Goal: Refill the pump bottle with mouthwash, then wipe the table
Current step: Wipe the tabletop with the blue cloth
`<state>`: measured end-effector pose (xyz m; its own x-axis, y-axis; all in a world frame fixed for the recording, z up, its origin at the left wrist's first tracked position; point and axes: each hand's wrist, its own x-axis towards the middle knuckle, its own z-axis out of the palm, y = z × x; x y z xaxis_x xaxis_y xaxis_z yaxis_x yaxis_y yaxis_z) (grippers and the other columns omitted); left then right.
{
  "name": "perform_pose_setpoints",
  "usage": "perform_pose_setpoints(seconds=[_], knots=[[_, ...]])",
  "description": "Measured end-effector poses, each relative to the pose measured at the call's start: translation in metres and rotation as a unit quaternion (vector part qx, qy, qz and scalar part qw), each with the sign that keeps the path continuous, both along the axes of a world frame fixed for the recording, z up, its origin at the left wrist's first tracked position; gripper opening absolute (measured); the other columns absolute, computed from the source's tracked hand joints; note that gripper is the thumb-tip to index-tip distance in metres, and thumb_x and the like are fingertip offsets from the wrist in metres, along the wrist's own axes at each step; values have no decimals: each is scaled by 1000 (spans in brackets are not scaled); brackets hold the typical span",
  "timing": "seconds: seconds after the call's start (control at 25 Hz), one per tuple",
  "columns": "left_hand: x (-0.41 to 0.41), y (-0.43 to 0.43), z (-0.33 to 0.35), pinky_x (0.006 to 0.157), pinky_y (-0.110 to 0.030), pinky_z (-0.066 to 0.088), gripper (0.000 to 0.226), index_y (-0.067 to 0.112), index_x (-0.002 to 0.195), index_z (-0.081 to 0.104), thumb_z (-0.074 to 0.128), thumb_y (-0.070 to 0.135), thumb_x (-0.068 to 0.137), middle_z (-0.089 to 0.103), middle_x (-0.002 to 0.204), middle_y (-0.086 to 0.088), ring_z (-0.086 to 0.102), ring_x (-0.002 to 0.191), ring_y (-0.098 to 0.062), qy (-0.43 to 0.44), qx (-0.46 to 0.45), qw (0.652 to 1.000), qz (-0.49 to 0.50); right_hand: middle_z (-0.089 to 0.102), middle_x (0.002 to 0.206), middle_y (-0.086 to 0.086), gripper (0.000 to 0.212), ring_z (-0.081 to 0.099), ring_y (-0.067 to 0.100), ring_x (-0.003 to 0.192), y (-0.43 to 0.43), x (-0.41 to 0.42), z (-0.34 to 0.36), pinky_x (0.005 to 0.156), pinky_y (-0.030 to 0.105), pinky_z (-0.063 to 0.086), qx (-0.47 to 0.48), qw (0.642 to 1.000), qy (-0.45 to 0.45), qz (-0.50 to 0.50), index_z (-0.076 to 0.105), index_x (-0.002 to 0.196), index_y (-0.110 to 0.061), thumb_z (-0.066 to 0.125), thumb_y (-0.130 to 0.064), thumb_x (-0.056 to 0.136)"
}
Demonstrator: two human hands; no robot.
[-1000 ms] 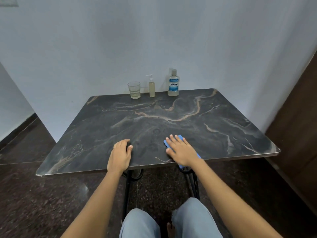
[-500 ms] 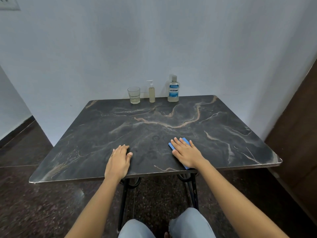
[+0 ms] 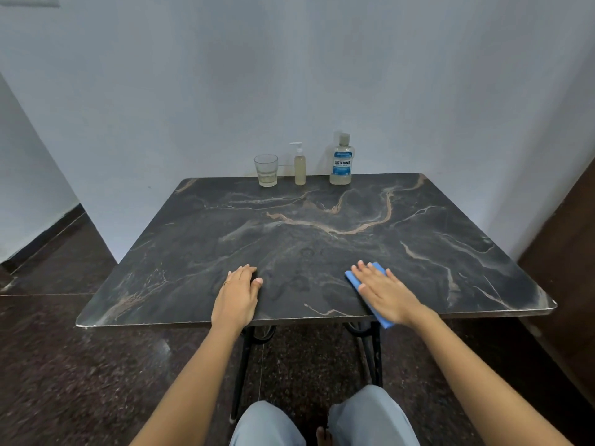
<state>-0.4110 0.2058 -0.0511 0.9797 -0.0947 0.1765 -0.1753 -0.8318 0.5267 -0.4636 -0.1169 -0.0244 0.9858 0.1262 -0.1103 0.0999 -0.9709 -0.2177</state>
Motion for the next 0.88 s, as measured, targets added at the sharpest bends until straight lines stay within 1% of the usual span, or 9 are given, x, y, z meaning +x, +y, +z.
perform_pose_setpoints(seconds=[0.12, 0.2, 0.36, 0.44, 0.52, 0.64, 0.68, 0.8, 0.88], knots=[[-1, -2, 0, 116, -37, 23, 41, 14, 136, 47, 36, 34, 102, 45, 146, -4, 33, 139, -23, -17, 2, 1000, 13, -1, 162, -4, 53, -2, 13, 149, 15, 33, -1, 120, 41, -2, -16, 998, -5, -57, 5, 153, -22, 16, -34, 103], [-1, -2, 2, 114, -38, 27, 39, 14, 134, 49, 36, 33, 102, 47, 144, -4, 35, 137, -25, -20, 3, 1000, 15, -2, 162, -2, 54, -4, 16, 149, 44, 49, 1, 119, 42, -3, -16, 998, -4, -56, 4, 153, -19, 16, -33, 103], [-3, -1, 2, 113, -37, 27, 37, 14, 131, 52, 36, 31, 102, 51, 140, -4, 39, 134, -25, -17, -15, 1000, 16, 0, 162, -1, 54, -2, 15, 149, 106, 30, -1, 119, 39, -3, -10, 999, -9, 41, 5, 153, -19, 17, -33, 102], [-2, 2, 3, 113, -38, 28, 37, 13, 131, 51, 36, 31, 102, 51, 139, -6, 40, 133, -25, -7, -20, 1000, -1, 0, 162, -3, 53, -2, 13, 149, 105, 9, 1, 120, 36, -2, -2, 995, -10, 95, 6, 153, -21, 17, -33, 103], [1, 10, 7, 111, -39, 31, 38, 12, 132, 50, 38, 32, 101, 50, 139, -5, 41, 131, -24, 1, 5, 999, -40, 0, 161, -5, 52, 0, 11, 149, 81, -4, 5, 120, 34, -1, -4, 993, -4, 119, 7, 153, -23, 19, -33, 104], [9, 37, 10, 105, -38, 36, 40, 15, 133, 49, 40, 36, 100, 49, 140, -2, 42, 130, -23, -9, 93, 990, -103, 3, 161, -5, 52, 1, 11, 148, 38, -1, 6, 120, 35, 0, -6, 998, -10, 63, 9, 153, -25, 21, -33, 104], [13, 47, 9, 105, -38, 35, 40, 16, 133, 50, 40, 37, 100, 49, 140, -2, 42, 130, -23, -6, 97, 990, -104, 3, 161, -5, 52, 1, 11, 149, 29, 7, 4, 120, 36, 0, -8, 999, -10, 37, 9, 153, -25, 21, -33, 104], [16, 62, 1, 107, -35, 34, 39, 16, 131, 52, 41, 36, 100, 52, 138, -2, 43, 130, -20, -12, 39, 997, -64, 0, 162, -3, 53, -2, 13, 149, 29, 36, 0, 120, 38, -1, -17, 1000, -2, -22, 5, 153, -22, 17, -34, 103], [16, 59, -2, 105, -35, 36, 37, 16, 129, 54, 42, 36, 99, 55, 134, 0, 45, 127, -19, -37, 26, 998, -52, -2, 162, -1, 54, -3, 15, 149, 47, 51, -1, 120, 40, -1, -24, 999, -7, -34, 3, 153, -20, 16, -33, 103]])
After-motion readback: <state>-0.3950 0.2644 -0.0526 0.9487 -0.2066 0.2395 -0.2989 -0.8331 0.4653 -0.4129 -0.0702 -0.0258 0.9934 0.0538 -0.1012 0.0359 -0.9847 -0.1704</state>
